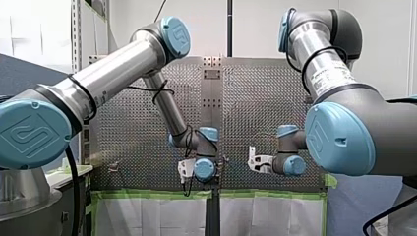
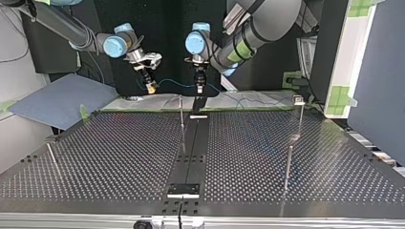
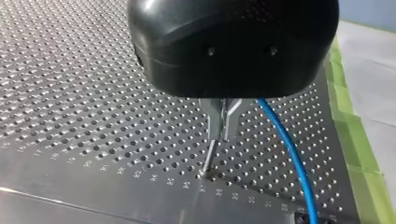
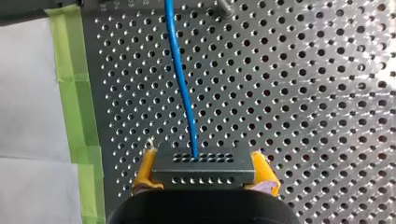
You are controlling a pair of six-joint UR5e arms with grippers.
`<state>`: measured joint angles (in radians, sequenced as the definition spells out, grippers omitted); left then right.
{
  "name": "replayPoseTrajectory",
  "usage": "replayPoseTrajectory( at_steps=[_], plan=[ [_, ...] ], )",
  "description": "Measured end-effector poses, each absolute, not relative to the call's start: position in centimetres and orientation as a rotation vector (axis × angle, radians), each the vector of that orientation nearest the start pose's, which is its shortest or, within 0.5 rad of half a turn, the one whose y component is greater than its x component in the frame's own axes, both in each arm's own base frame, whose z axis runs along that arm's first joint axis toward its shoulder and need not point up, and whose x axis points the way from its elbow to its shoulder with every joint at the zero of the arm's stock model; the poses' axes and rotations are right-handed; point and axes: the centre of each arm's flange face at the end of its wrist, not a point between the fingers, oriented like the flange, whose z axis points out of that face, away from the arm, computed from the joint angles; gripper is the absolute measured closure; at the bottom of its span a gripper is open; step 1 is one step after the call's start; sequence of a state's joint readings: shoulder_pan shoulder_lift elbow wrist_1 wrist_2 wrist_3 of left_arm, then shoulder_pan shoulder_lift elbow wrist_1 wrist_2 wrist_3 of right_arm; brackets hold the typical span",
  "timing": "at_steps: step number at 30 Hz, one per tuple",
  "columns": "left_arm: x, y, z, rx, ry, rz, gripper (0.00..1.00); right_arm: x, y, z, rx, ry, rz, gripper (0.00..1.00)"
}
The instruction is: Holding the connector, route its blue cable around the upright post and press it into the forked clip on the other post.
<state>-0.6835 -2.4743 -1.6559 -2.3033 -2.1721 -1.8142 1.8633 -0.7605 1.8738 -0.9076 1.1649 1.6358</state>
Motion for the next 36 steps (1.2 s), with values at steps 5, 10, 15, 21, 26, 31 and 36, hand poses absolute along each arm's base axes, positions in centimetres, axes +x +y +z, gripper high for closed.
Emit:
replayPoseTrajectory(
  at_steps=[5,10,15,21,26,31,36],
  plan=[
    [43.4,-45.1,-2.4,-0.069,1.704,-0.188,1.0,31.9,-48.3,-1.3,-2.483,1.412,-2.215,1.0],
    [44.3,-45.7,-4.1,-0.066,1.709,-0.215,1.0,31.4,-48.8,-1.2,-2.481,1.437,-2.229,1.0],
    [45.2,-46.3,-4.5,-0.073,1.702,-0.264,1.0,31.0,-49.5,-1.0,-2.481,1.471,-2.249,1.0],
    [46.4,-46.9,-4.4,-0.082,1.706,-0.28,1.0,30.9,-50.4,-0.7,-2.475,1.479,-2.269,1.0],
    [47.4,-47.1,-4.3,-0.089,1.707,-0.286,1.0,30.8,-50.8,-0.5,-2.473,1.485,-2.277,1.0],
    [48.0,-46.9,-4.1,-0.101,1.704,-0.3,1.0,30.4,-51.3,-0.5,-2.47,1.506,-2.288,1.0],
    [48.5,-46.3,-4.2,-0.109,1.706,-0.295,1.0,30.3,-51.9,-0.3,-2.465,1.509,-2.304,1.0]
  ],
)
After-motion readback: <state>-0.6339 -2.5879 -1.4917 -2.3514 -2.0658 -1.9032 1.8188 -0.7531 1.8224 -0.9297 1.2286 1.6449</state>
